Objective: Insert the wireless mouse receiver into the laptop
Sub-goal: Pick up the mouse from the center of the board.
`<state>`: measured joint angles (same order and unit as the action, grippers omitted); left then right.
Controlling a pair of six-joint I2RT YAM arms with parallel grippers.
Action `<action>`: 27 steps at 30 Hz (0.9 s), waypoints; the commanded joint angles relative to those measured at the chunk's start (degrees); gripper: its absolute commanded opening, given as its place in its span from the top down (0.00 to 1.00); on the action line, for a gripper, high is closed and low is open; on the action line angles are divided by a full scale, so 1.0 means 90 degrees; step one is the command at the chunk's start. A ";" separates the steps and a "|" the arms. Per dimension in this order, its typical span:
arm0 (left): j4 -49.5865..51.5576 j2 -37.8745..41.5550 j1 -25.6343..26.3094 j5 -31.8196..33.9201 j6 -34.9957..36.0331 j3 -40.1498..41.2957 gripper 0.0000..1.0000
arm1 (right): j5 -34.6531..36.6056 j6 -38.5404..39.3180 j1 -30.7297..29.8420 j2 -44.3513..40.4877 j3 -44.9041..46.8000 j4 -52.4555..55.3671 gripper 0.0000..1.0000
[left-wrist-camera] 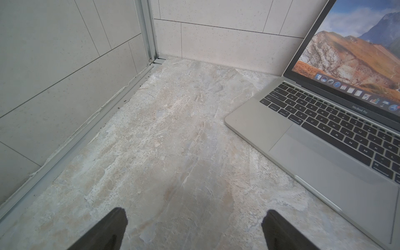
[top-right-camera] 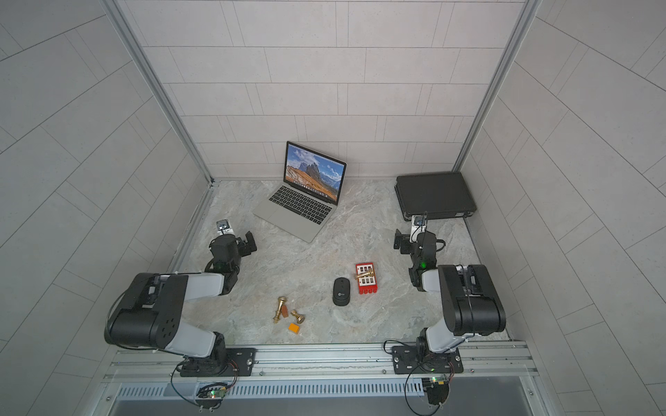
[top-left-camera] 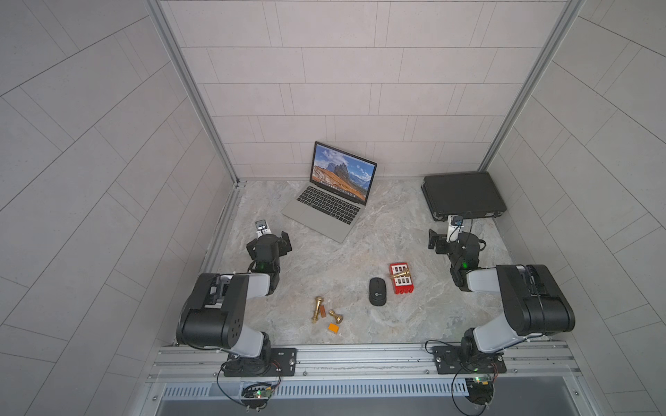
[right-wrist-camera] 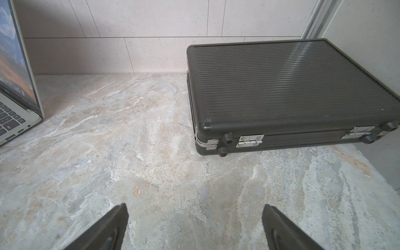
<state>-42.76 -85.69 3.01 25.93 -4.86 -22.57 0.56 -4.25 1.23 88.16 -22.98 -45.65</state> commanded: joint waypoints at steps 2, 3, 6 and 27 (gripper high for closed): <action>0.0498 0.0749 0.0106 -0.0340 0.0345 -0.0046 0.00 | 0.0294 -0.0147 -0.0020 -0.0814 -0.0233 0.0982 0.00; 0.0754 0.1070 0.0186 -0.0275 0.0372 -0.0050 0.00 | 0.0357 -0.0309 -0.0020 -0.1243 -0.0490 0.1754 0.00; 0.1529 0.2188 0.0417 -0.0093 0.0052 0.0017 0.00 | 0.0382 -0.1727 -0.0020 -0.2123 -0.1179 0.3489 0.00; 0.7987 0.5928 0.2393 -0.4316 0.1179 -0.2949 0.00 | 0.0626 -0.5706 -0.6400 -0.3524 -0.1557 0.8915 0.02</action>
<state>17.04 -28.45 23.83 -4.16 -4.82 -48.84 -0.86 -46.02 -50.24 54.61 -37.87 30.50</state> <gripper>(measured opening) 0.999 0.982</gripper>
